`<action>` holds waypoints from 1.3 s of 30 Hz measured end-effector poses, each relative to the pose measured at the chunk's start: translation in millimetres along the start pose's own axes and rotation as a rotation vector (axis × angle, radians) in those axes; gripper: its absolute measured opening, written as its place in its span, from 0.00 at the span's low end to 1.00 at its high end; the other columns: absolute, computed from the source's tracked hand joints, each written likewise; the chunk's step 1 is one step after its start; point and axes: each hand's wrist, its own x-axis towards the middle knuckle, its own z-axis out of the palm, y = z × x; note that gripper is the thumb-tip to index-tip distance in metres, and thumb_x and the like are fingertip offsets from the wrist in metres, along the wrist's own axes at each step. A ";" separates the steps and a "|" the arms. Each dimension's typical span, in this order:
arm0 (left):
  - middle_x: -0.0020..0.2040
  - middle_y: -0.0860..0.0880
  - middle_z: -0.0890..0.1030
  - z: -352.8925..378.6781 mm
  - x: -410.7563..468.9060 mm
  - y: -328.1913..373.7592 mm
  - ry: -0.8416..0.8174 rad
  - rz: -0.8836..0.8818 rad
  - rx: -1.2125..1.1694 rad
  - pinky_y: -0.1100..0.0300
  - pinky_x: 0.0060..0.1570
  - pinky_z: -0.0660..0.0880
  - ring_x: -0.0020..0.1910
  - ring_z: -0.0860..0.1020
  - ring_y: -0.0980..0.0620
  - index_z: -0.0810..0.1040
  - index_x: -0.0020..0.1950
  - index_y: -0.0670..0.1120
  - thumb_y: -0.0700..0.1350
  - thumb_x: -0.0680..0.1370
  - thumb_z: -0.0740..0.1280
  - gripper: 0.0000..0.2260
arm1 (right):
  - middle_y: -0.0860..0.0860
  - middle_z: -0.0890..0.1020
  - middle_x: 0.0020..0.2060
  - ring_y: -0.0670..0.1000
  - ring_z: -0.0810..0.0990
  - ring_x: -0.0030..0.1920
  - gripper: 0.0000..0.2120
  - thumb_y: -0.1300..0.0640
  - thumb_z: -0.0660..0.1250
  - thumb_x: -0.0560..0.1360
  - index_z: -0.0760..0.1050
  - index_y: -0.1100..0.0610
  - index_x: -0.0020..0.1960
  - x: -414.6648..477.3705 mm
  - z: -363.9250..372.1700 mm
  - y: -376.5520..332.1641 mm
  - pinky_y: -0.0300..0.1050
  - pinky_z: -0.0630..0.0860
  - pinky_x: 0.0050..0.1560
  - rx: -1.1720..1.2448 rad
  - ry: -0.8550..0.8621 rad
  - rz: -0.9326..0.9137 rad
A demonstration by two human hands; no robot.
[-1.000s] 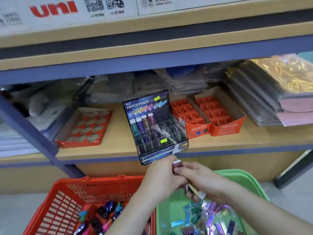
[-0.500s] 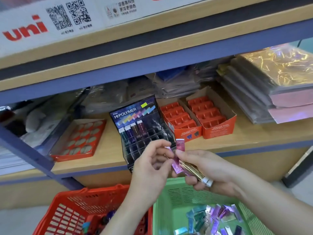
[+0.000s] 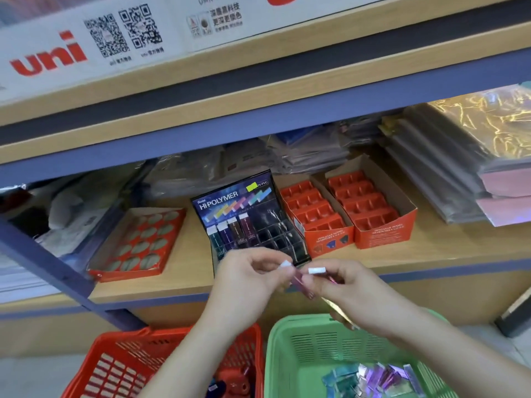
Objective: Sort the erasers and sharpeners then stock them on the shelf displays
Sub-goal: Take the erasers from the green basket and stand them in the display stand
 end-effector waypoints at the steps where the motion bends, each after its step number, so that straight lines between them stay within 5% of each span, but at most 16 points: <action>1: 0.34 0.47 0.84 -9.9 6.4 2.2 0.056 0.013 0.002 0.56 0.42 0.81 0.35 0.82 0.50 0.85 0.41 0.48 0.39 0.73 0.73 0.04 | 0.49 0.79 0.35 0.51 0.69 0.31 0.08 0.49 0.63 0.79 0.81 0.47 0.51 2.5 -0.9 -1.6 0.42 0.66 0.28 -0.013 0.024 0.011; 6: 0.36 0.55 0.84 -58.1 66.8 -3.1 0.322 0.083 0.195 0.57 0.47 0.80 0.38 0.83 0.56 0.83 0.43 0.54 0.43 0.75 0.72 0.05 | 0.46 0.83 0.37 0.47 0.71 0.28 0.11 0.46 0.59 0.81 0.75 0.43 0.61 26.1 -5.9 -5.9 0.41 0.69 0.27 -0.037 0.081 0.093; 13: 0.53 0.48 0.84 -55.5 119.4 -34.2 0.225 0.198 0.678 0.61 0.55 0.73 0.53 0.81 0.50 0.83 0.56 0.46 0.44 0.78 0.68 0.09 | 0.51 0.83 0.37 0.48 0.70 0.27 0.11 0.49 0.58 0.82 0.74 0.49 0.61 35.4 -7.5 -4.0 0.40 0.66 0.24 0.241 0.050 0.215; 26: 0.50 0.46 0.80 -38.7 129.4 -55.6 0.148 0.400 1.100 0.54 0.50 0.74 0.53 0.76 0.43 0.81 0.52 0.43 0.44 0.77 0.67 0.07 | 0.56 0.81 0.39 0.48 0.68 0.25 0.15 0.49 0.59 0.82 0.78 0.59 0.58 33.4 -7.1 -7.0 0.38 0.60 0.24 0.395 -0.099 0.347; 29: 0.51 0.48 0.79 -34.4 118.4 -41.3 0.222 0.379 0.982 0.56 0.49 0.74 0.49 0.78 0.48 0.80 0.58 0.45 0.43 0.76 0.68 0.11 | 0.56 0.81 0.39 0.48 0.68 0.26 0.15 0.49 0.59 0.82 0.78 0.58 0.57 32.1 -8.4 -10.0 0.38 0.61 0.25 0.346 -0.135 0.349; 32: 0.41 0.57 0.81 -22.0 86.7 -8.6 0.074 0.249 0.436 0.68 0.41 0.74 0.38 0.77 0.62 0.82 0.52 0.50 0.45 0.78 0.68 0.06 | 0.55 0.81 0.39 0.48 0.68 0.26 0.15 0.48 0.60 0.81 0.79 0.57 0.56 31.8 -9.9 -15.4 0.38 0.62 0.25 0.272 -0.167 0.344; 35: 0.41 0.51 0.84 -6.4 51.1 9.3 -0.233 0.209 0.048 0.58 0.39 0.79 0.35 0.78 0.51 0.83 0.53 0.52 0.44 0.77 0.69 0.07 | 0.54 0.81 0.38 0.48 0.69 0.27 0.15 0.47 0.60 0.81 0.78 0.57 0.55 32.2 -8.2 -20.1 0.39 0.62 0.25 0.175 -0.202 0.315; 39: 0.38 0.49 0.83 0.2 36.7 4.6 -0.174 0.252 0.084 0.53 0.37 0.80 0.33 0.80 0.48 0.84 0.46 0.52 0.41 0.74 0.73 0.06 | 0.51 0.81 0.38 0.46 0.70 0.27 0.14 0.44 0.61 0.80 0.77 0.53 0.53 31.3 -4.5 -19.5 0.39 0.64 0.25 0.033 -0.232 0.270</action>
